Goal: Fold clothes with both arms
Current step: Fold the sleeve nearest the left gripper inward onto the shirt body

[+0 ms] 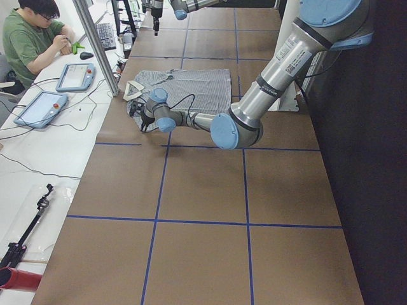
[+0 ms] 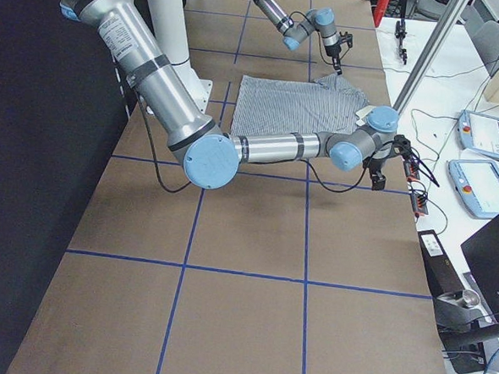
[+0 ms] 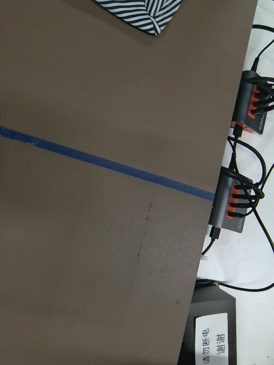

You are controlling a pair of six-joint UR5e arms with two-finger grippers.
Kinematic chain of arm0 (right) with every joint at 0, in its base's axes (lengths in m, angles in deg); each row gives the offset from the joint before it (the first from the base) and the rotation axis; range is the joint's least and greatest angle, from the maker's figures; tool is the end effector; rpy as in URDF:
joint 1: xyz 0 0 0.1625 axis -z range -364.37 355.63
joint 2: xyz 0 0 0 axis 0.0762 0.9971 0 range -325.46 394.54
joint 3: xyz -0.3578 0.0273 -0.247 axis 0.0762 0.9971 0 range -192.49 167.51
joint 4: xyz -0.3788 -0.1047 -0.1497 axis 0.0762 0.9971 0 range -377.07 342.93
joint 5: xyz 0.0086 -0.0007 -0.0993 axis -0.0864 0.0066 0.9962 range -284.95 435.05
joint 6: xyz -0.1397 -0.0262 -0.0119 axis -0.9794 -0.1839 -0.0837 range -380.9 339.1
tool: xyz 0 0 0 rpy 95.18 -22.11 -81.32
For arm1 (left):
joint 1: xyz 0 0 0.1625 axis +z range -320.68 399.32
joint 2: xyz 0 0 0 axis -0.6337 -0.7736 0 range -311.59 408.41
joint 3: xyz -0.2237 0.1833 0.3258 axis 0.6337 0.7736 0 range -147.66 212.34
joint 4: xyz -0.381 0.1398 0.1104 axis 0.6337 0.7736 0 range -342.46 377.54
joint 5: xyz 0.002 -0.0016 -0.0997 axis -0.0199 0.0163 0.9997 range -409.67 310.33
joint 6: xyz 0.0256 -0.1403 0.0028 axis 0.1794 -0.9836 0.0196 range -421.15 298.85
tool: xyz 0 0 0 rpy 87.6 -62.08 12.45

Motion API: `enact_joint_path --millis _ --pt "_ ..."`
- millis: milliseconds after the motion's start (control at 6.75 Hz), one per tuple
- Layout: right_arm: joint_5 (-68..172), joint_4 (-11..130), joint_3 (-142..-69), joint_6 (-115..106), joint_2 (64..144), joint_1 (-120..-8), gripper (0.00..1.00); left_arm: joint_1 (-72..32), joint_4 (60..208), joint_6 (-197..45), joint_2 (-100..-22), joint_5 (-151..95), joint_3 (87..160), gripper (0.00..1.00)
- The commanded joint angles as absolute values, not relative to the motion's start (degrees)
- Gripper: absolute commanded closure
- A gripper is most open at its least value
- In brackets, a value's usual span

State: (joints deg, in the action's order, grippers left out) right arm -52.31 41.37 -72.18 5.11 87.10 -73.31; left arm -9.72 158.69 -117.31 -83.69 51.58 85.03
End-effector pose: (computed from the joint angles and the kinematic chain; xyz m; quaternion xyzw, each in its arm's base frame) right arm -0.2472 -0.7720 0.4851 0.1669 -0.4023 -0.0673 0.8976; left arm 0.4850 -0.7195 0.4482 0.2439 0.4072 -0.0707 0.8773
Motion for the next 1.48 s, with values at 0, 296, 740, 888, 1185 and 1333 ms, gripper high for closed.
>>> enact_joint_path --millis 0,296,740,888,1185,1333 --pt "-52.31 41.37 -72.17 5.11 87.19 -73.36 0.00 -9.63 158.26 -117.83 -83.78 51.58 87.25 1.00" --pt "-52.31 41.37 -72.17 5.11 87.19 -73.36 0.00 -8.59 148.82 -122.54 -87.44 51.67 91.66 1.00" --pt "-52.22 41.37 -72.17 5.29 87.36 -73.19 0.00 -2.71 137.88 -133.72 -98.95 49.14 88.52 1.00" --pt "-52.22 41.29 -72.17 5.38 87.36 -73.19 0.00 -1.91 137.87 -134.88 -100.20 48.25 86.76 1.00" --pt "-52.31 41.29 -72.26 6.34 87.19 -72.93 0.00 -1.98 137.87 -135.06 -100.48 48.24 86.13 1.00" --pt "-52.22 41.28 -72.35 6.78 87.01 -72.75 0.00 -1.99 137.87 -134.63 -100.48 48.16 85.87 0.90"
